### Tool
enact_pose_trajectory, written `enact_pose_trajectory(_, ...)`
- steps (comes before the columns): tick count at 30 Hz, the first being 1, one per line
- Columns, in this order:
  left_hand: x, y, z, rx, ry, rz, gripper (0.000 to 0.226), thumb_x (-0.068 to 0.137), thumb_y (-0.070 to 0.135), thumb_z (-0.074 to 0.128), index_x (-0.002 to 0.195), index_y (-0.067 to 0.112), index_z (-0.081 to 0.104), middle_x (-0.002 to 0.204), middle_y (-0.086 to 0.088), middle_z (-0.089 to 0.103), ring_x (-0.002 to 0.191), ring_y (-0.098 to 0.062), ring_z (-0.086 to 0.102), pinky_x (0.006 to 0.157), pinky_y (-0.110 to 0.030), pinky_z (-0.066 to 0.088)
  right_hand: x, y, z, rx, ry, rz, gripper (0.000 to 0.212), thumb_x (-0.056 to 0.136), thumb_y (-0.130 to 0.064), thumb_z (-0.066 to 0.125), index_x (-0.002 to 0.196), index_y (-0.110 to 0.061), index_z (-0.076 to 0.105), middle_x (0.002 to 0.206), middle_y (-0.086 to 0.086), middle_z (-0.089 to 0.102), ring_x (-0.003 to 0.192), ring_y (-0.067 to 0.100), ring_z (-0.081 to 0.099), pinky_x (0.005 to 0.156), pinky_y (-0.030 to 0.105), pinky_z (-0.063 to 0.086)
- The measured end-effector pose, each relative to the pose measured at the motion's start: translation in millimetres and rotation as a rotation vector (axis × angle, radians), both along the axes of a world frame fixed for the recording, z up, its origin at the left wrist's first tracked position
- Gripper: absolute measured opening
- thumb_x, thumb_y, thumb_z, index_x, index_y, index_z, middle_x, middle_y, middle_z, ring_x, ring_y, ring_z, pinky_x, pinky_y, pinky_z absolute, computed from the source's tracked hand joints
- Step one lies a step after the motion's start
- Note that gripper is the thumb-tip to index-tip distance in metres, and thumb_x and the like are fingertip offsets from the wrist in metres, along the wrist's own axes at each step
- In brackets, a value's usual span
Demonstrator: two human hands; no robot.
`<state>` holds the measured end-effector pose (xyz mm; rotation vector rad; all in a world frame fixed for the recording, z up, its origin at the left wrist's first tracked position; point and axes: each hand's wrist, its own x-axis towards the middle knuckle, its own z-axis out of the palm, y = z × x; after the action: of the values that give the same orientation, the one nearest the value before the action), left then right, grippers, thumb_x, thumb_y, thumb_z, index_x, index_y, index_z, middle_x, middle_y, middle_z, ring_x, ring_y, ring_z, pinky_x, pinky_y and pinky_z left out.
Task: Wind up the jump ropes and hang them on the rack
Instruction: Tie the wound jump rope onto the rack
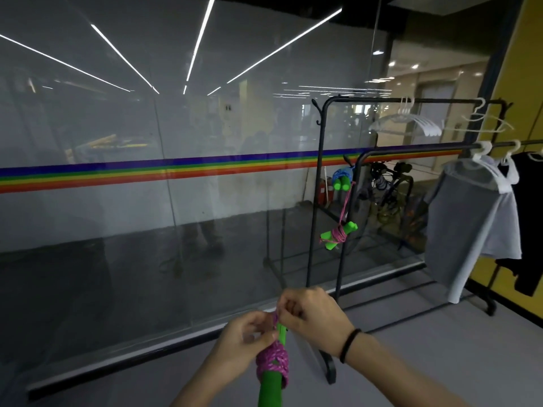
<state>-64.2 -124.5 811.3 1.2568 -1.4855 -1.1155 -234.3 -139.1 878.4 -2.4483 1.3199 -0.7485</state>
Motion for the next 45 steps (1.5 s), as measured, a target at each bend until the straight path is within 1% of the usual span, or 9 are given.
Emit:
enact_pose_trajectory(4, -21, -56, 5, -0.043, 0.030, 0.053, 0.025, 0.073, -0.005, 0.071, 0.071, 0.019, 0.067, 0.066, 0.011, 0.072, 0.066, 0.002, 0.064, 0.067, -0.012, 0.049, -14, -57, -7, 0.025, -0.065, -0.019, 0.025, 0.070, -0.041, 0.045, 0.079, -0.023, 0.060, 0.062, -0.013, 0.055, 0.065, 0.009, 0.057, 0.065, 0.033, 0.052)
enact_pose_trajectory(11, -58, -194, 25, -0.180, 0.010, 0.089, 0.040, 0.071, -0.009, 0.070, 0.056, 0.027, 0.069, 0.058, 0.010, 0.069, 0.061, 0.002, 0.063, 0.064, -0.013, 0.051, -45, -198, -1, 0.063, -0.139, 0.003, 0.013, 0.074, -0.037, 0.065, 0.075, -0.026, 0.058, 0.073, 0.000, 0.067, 0.070, 0.014, 0.062, 0.066, 0.032, 0.050)
enact_pose_trajectory(19, -88, -349, 74, -0.294, 0.013, 0.152, 0.030, 0.077, -0.008, 0.065, 0.068, 0.021, 0.066, 0.054, 0.017, 0.068, 0.055, 0.006, 0.063, 0.058, -0.007, 0.049, -77, -355, 44, 0.103, -0.266, -0.060, 0.012, 0.078, -0.021, 0.070, 0.075, -0.012, 0.062, 0.073, 0.003, 0.064, 0.065, 0.011, 0.056, 0.053, 0.007, 0.040)
enact_pose_trajectory(24, -99, -446, 92, -0.327, -0.064, 0.212, 0.022, 0.085, -0.002, 0.058, 0.076, 0.017, 0.062, 0.063, 0.011, 0.065, 0.056, 0.005, 0.060, 0.059, -0.011, 0.046, -75, -443, 52, 0.098, -0.386, -0.115, 0.023, 0.081, -0.015, 0.063, 0.065, -0.024, 0.049, 0.077, 0.012, 0.067, 0.071, 0.025, 0.062, 0.070, 0.038, 0.052)
enact_pose_trajectory(26, -104, -492, 101, -0.361, -0.113, 0.232, 0.012, 0.088, -0.002, 0.053, 0.089, 0.005, 0.063, 0.075, 0.002, 0.063, 0.063, -0.001, 0.058, 0.057, -0.005, 0.042, -69, -484, 53, 0.087, -0.448, -0.151, 0.016, 0.084, -0.013, 0.057, 0.072, -0.020, 0.049, 0.082, 0.012, 0.067, 0.078, 0.028, 0.063, 0.073, 0.038, 0.052)
enact_pose_trajectory(31, -105, -609, 131, -0.424, -0.190, 0.274, 0.016, 0.091, 0.003, 0.050, 0.099, 0.003, 0.063, 0.092, -0.007, 0.064, 0.086, -0.019, 0.059, 0.074, -0.024, 0.043, -36, -574, 60, 0.024, -0.913, -0.253, 0.020, 0.091, -0.012, 0.048, 0.074, -0.021, 0.043, 0.071, -0.002, 0.052, 0.071, 0.018, 0.052, 0.071, 0.036, 0.044)
enact_pose_trajectory(35, -103, -696, 165, -0.533, -0.223, 0.223, 0.019, 0.087, -0.004, 0.046, 0.097, 0.001, 0.062, 0.086, -0.008, 0.062, 0.083, -0.019, 0.058, 0.062, -0.015, 0.042, -8, -654, 87, -0.101, -1.131, -0.413, 0.011, 0.091, -0.013, 0.048, 0.081, -0.015, 0.045, 0.071, -0.005, 0.049, 0.068, 0.013, 0.049, 0.069, 0.028, 0.043)
enact_pose_trajectory(38, -97, -760, 196, -0.595, -0.263, 0.180, 0.020, 0.085, -0.004, 0.046, 0.093, 0.001, 0.064, 0.089, -0.015, 0.068, 0.083, -0.025, 0.063, 0.070, -0.027, 0.048, -3, -715, 123, -0.158, -1.147, -0.522, 0.006, 0.088, -0.012, 0.052, 0.084, -0.009, 0.049, 0.071, -0.001, 0.054, 0.068, 0.014, 0.053, 0.057, 0.013, 0.041)
enact_pose_trajectory(45, -120, -872, 265, -0.747, -0.244, -0.040, 0.016, 0.089, 0.004, 0.054, 0.098, 0.003, 0.066, 0.095, -0.014, 0.070, 0.085, -0.020, 0.062, 0.078, -0.028, 0.048, -54, -803, 187, -0.324, -0.945, -0.606, 0.012, 0.084, -0.014, 0.062, 0.075, -0.009, 0.055, 0.075, 0.016, 0.067, 0.057, 0.022, 0.067, 0.057, 0.036, 0.059)
